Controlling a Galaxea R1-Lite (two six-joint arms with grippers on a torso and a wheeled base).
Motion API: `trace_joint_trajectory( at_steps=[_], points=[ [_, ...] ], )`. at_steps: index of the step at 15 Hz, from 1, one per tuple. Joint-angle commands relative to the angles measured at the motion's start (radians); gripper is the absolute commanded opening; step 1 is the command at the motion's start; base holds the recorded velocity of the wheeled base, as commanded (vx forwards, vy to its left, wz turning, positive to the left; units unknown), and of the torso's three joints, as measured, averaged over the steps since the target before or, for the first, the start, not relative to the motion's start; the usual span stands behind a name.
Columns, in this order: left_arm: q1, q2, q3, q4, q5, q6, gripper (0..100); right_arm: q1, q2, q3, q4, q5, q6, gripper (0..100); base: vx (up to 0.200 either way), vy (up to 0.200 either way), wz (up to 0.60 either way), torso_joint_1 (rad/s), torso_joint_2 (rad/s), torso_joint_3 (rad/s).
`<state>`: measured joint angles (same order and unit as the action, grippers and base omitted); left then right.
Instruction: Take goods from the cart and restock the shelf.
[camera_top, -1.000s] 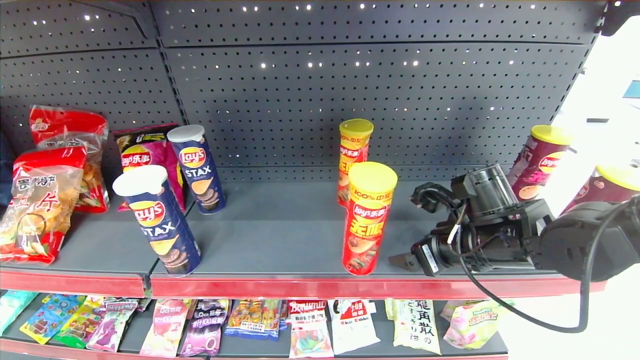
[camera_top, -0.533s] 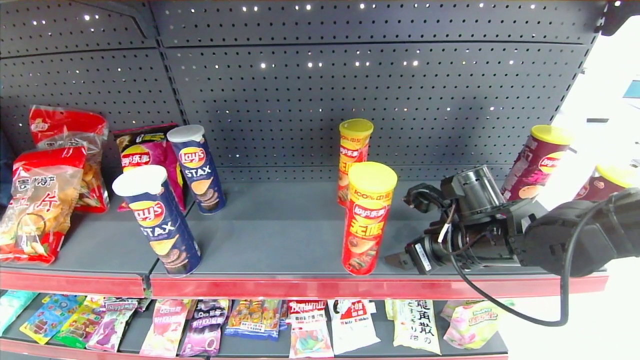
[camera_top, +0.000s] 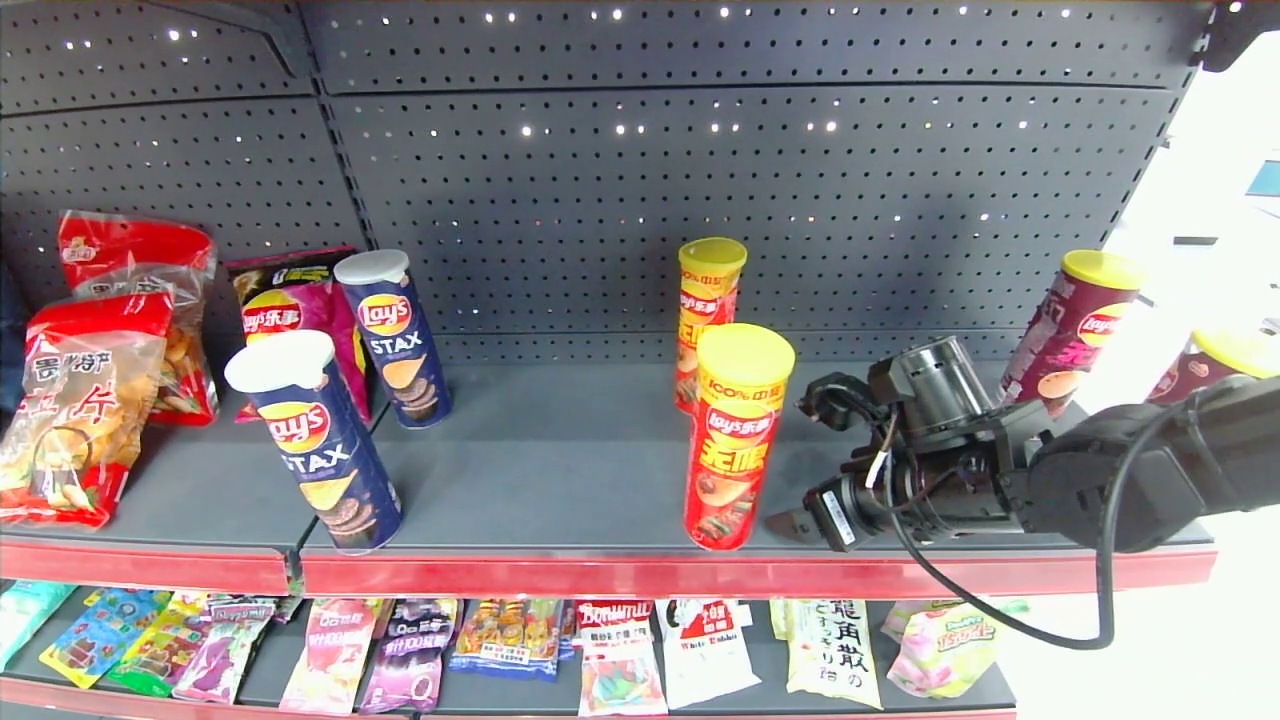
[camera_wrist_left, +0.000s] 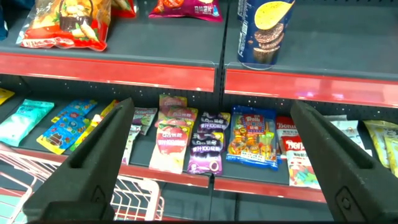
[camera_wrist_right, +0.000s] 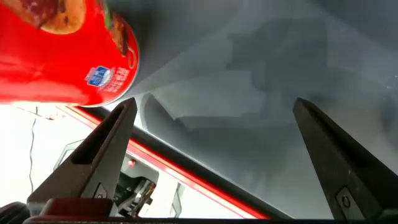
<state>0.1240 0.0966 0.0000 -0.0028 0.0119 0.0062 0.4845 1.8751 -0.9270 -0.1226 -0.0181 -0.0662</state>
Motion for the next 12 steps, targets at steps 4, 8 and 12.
trace_joint_trajectory(
  at_steps=[4, 8, 12],
  points=[
    [0.0, 0.0, 0.0, 0.0, 0.0, 0.0, 100, 0.009, 0.021, -0.006, -0.002, 0.0, 0.0, 100, 0.0, 0.0, 0.0, 0.0, 0.0, 0.0],
    [0.0, 0.002, 0.0, 0.0, 0.0, 0.0, 100, 0.011, 0.03, -0.012, -0.002, 0.001, 0.0, 100, 0.0, 0.0, 0.0, 0.0, 0.0, 0.0],
    [0.0, 0.0, 0.0, 0.0, 0.0, 0.0, 100, 0.009, 0.032, -0.012, -0.002, 0.001, 0.0, 100, 0.0, 0.0, 0.0, 0.0, 0.0, 0.0]
  ],
)
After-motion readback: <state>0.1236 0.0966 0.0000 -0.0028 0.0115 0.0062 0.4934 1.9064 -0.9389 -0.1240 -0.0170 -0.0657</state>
